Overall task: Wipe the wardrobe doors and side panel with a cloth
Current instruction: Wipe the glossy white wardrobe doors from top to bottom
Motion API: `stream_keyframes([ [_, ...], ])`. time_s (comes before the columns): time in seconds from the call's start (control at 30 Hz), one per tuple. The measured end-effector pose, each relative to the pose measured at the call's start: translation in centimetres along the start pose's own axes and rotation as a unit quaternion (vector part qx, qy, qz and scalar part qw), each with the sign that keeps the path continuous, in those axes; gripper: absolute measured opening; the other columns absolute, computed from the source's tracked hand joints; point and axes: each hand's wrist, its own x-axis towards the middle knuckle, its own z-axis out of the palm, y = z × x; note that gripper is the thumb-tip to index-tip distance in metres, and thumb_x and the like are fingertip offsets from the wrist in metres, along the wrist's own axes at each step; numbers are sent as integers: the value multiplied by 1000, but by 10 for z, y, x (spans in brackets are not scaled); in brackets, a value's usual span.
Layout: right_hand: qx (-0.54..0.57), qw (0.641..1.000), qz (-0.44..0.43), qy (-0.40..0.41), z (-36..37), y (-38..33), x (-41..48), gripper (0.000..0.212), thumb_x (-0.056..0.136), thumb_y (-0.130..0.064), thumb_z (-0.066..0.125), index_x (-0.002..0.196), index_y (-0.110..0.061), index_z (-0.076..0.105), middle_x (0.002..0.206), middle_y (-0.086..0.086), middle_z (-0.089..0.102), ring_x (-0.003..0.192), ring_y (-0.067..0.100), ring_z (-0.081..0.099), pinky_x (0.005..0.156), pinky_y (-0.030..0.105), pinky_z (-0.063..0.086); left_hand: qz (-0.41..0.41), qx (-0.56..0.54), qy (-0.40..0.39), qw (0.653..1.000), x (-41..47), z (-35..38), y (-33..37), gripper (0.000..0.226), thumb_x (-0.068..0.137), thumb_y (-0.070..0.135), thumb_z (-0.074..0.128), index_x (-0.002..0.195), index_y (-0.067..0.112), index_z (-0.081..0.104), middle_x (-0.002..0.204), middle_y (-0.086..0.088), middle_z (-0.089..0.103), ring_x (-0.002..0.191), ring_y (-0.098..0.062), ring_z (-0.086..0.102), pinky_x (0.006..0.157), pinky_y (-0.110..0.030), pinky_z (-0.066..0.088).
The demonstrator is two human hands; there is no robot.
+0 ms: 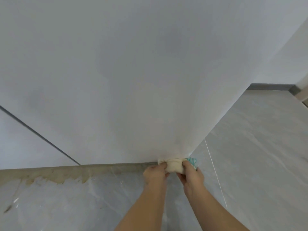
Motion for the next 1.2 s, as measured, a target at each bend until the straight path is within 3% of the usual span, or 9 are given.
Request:
stream_keyframes([
  [0.1, 10, 1000, -15, -11, 0, -8, -9, 10, 85, 2, 61, 92, -5, 59, 88, 16, 64, 73, 23, 62, 49, 27, 55, 18, -15, -2, 1000, -4, -2, 2, 16, 76, -12, 69, 75, -4, 55, 72, -16, 60, 61, -25, 58, 46, -29, 54],
  [0.17, 16, 999, -21, -25, 1, -17, -20, 8, 85, 3, 61, 88, -5, 57, 86, 15, 63, 72, 23, 62, 46, 25, 55, 32, -18, -8, 999, -12, -4, 9, 17, 78, -11, 68, 75, -3, 54, 73, -16, 61, 62, -26, 59, 42, -24, 52],
  [0.4, 39, 996, -57, -61, 3, -64, -76, 10, 85, 3, 61, 92, -3, 57, 88, 14, 63, 77, 23, 63, 52, 24, 58, 78, -1, -53, 996, -69, -7, 48, 19, 80, -7, 69, 96, -14, 60, 91, -28, 65, 71, -31, 64, 45, -23, 55],
  [0.77, 74, 975, -187, -96, 13, -172, -202, 13, 85, -1, 64, 90, -5, 53, 87, 11, 63, 76, 20, 64, 50, 23, 54, 208, -14, -147, 967, -211, -3, 140, 11, 80, -1, 71, 89, -4, 66, 92, -19, 69, 81, -27, 69, 55, -21, 56],
  [0.97, 98, 957, -246, -118, 21, -229, -270, 12, 84, -3, 64, 85, -8, 53, 85, 9, 63, 73, 18, 63, 50, 21, 53, 279, -44, -172, 944, -286, 3, 183, 10, 81, 1, 71, 81, 3, 61, 85, -11, 66, 68, -16, 66, 56, -21, 56],
  [1.2, 139, 915, -330, -189, 33, -289, -355, 12, 85, -5, 64, 93, -6, 55, 91, 9, 64, 79, 19, 66, 58, 23, 56, 374, -72, -206, 901, -368, 4, 243, 15, 82, 5, 72, 91, -1, 63, 91, -12, 66, 70, -14, 66, 56, -20, 56],
])
